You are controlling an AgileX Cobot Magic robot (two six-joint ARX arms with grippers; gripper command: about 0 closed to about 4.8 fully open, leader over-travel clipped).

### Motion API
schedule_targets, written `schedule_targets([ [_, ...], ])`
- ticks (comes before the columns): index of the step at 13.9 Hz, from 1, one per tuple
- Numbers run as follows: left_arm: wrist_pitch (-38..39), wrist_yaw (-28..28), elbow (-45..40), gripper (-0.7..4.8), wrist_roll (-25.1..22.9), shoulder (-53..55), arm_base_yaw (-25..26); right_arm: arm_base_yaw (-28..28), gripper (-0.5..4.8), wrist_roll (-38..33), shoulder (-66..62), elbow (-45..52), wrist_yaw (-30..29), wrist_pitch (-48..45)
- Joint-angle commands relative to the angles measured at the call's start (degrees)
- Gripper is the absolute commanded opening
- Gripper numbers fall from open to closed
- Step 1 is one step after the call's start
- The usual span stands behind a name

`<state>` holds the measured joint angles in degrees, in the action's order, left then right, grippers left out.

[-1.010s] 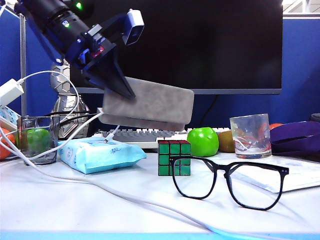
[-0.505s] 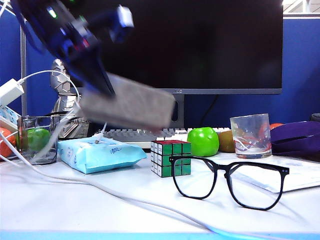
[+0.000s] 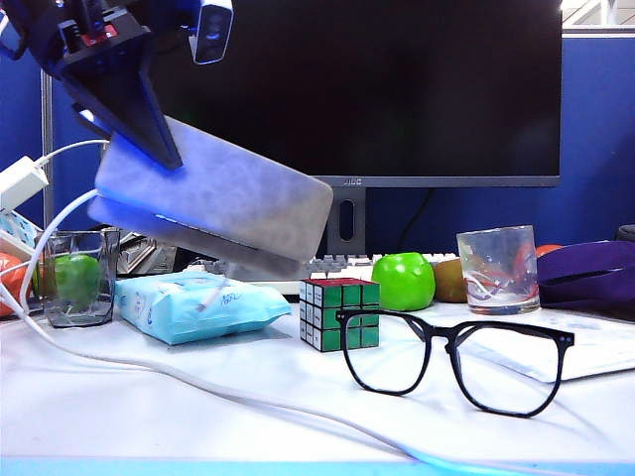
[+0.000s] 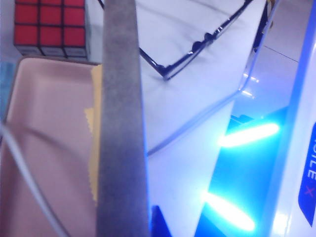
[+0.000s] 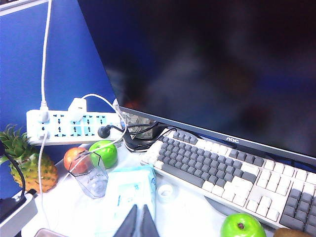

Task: Pick up the glasses, fold the temples of the glasses, place the glasses into the glasses case, and finally close the glasses case.

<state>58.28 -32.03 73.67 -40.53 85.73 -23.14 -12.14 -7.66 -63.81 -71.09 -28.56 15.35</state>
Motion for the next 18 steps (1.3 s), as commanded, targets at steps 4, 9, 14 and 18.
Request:
schedule_targets([
  [4, -15.65, -1.6, -10.38, -0.06, -0.74, 3.54, -0.13, -0.11, -0.05, 0.2, 0.17, -0.22, -0.31, -0.66],
  [9, -25.73, -0.63, -10.4, -0.06, 3.3, 7.45, -0.63, -0.11, -0.05, 0.2, 0.15, -0.22, -0.31, -0.66],
  [14, -24.22, -0.07, -10.38, 2.21, 7.26, 7.41, -1.05, -0.11, -0.05, 0.22, 0.07, -0.22, -0.31, -0.68],
  [18, -23.15, 0.13, -9.4, 2.3, 8.44, 3.37, -0.9, -0.11, -0.05, 0.2, -0.2, -0.22, -0.31, -0.63],
])
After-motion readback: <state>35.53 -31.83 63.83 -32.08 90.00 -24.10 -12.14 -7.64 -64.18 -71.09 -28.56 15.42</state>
